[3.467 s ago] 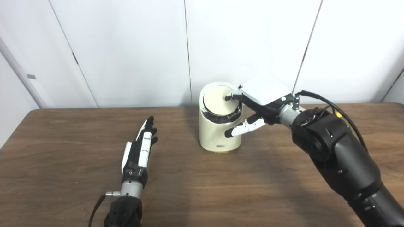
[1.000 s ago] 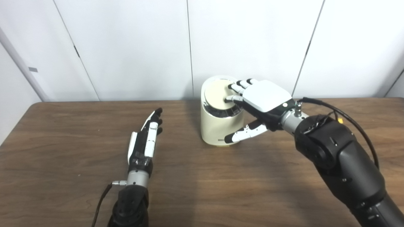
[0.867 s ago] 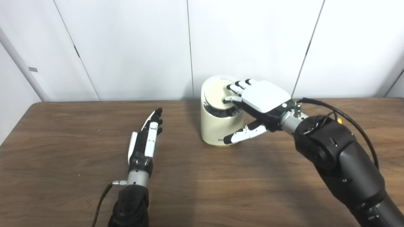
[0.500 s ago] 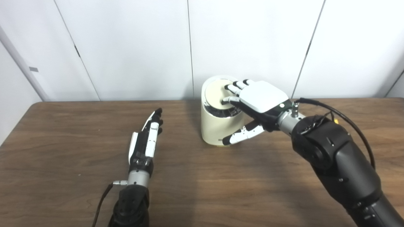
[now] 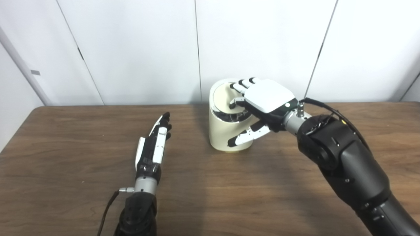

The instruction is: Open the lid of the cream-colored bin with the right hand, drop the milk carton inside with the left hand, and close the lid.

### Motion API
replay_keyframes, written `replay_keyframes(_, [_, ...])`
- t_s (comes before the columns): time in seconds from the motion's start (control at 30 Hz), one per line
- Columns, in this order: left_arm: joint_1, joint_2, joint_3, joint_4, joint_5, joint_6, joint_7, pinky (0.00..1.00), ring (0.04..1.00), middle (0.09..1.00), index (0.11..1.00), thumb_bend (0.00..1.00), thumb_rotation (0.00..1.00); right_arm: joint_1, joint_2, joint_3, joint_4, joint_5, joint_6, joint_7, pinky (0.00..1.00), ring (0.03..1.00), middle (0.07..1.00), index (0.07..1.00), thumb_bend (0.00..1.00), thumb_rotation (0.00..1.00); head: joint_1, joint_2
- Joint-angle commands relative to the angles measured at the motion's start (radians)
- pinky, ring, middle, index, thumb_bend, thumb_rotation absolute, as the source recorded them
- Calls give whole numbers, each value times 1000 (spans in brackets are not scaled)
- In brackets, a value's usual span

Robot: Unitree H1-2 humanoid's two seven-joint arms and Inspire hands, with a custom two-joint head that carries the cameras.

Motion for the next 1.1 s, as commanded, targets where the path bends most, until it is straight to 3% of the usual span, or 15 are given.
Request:
replay_keyframes(0.0, [-40, -3, -4, -33, 16, -37, 10, 927, 930, 958, 954, 605, 989, -4, -8, 11, 17, -9, 6, 60, 1000, 1000, 1000, 769, 659, 868, 0, 0])
replay_keyframes(0.17, [-39, -2, -3, -30, 13, -44, 10, 938, 934, 961, 956, 606, 992, 0, -14, -16, -29, 21, 5, 52, 1000, 1000, 1000, 808, 641, 907, 0, 0])
replay_keyframes(0.4, [-39, 2, 4, -36, -7, -45, -3, 959, 948, 969, 966, 595, 990, 8, -1, -77, -90, -3, -19, -102, 1000, 1000, 991, 850, 623, 916, 0, -5])
replay_keyframes(0.63, [-35, 5, 6, -67, -14, -19, -13, 1000, 951, 965, 964, 597, 984, 27, 33, -144, -146, -6, 16, -151, 1000, 1000, 980, 880, 625, 974, 1, -9])
replay_keyframes(0.73, [-35, 4, 11, -89, -25, -11, -17, 1000, 954, 967, 965, 580, 979, 60, 50, -193, -166, 27, 33, -185, 964, 1000, 973, 889, 606, 925, -4, -12])
replay_keyframes(1.0, [-12, 29, 20, -160, -52, 19, -45, 928, 931, 961, 961, 556, 965, 176, 84, -276, -192, 64, 100, -209, 899, 971, 933, 878, 583, 917, 5, -12])
replay_keyframes(1.07, [2, 41, 24, -193, -61, 42, -53, 932, 930, 961, 964, 557, 949, 219, 99, -300, -195, 89, 117, -235, 925, 959, 919, 871, 583, 897, 9, -11])
